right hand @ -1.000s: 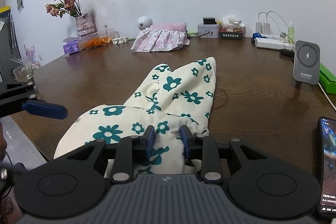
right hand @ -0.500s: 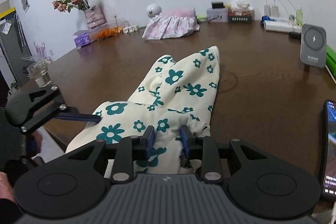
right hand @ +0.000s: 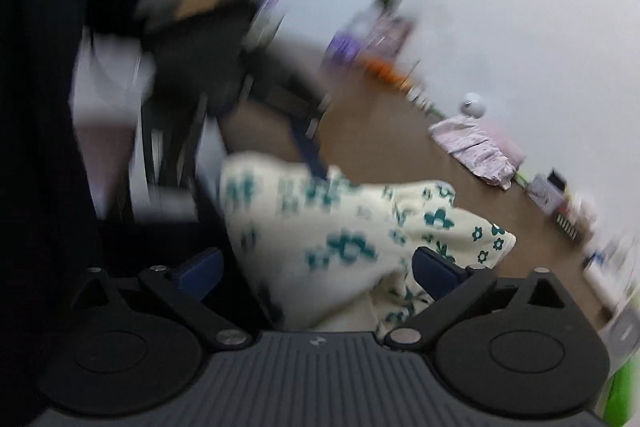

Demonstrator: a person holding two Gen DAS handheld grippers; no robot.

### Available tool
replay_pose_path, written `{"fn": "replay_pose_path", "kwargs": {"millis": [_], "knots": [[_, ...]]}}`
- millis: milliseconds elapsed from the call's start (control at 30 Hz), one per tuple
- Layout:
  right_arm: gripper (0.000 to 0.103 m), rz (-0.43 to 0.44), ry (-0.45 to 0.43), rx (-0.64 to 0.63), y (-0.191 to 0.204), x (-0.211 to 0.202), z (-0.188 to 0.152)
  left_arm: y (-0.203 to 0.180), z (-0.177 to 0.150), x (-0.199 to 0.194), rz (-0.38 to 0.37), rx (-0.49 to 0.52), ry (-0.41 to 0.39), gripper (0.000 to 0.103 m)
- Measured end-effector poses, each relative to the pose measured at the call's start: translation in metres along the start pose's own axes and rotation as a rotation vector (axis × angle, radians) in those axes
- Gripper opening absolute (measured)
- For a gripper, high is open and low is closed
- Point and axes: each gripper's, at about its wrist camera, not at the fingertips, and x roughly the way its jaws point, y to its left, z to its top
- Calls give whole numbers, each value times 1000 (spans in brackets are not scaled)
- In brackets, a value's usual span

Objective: Fold clothes

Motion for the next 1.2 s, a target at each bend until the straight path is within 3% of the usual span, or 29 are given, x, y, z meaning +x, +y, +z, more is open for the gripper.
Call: {"fn": "replay_pose_path", "kwargs": {"millis": [100,233,267,400,500,567,633,700,733,800,867,900,1000,1067,1200], "knots": [[83,14,43,-68,0,19,-1,6,0,-1,-6,-43,16,82],[44,94,60,7,-12,20,0,-5,8,-17,2,0,43,70],[35,117,57,42,-17,16,0,-10,9,-24,-4,25,34,71],[29,273,29,176,-31,-2,-5,-37,2,-40,130,142,27,82],[28,403,-14,307,-46,-7,-11,-36,0,-34,158,134,7,82],[28,482,-39,391,-59,-7,-14,-31,4,-30,137,118,-22,75],[28,532,-58,447,-69,-9,-16,-25,9,-27,79,107,-50,52],[28,559,-72,493,-77,-11,-18,-12,9,-23,8,28,-49,41],[35,534,-74,505,-77,-12,-18,-3,8,-23,-23,-31,-57,36],[54,479,-107,534,-77,-19,-21,16,4,-23,-87,-165,-74,35],[89,430,-192,526,-68,-30,-25,36,-1,-23,-150,-309,-84,35],[90,394,-222,508,-61,-32,-28,45,-4,-21,-183,-372,-88,35],[85,304,-249,516,-53,-23,-33,68,-9,-15,-276,-507,-79,33],[67,252,-280,572,-56,-13,-36,83,-12,-11,-335,-587,-68,33],[42,293,-337,857,-79,2,-54,111,-23,-3,-400,-781,-49,36]]}}
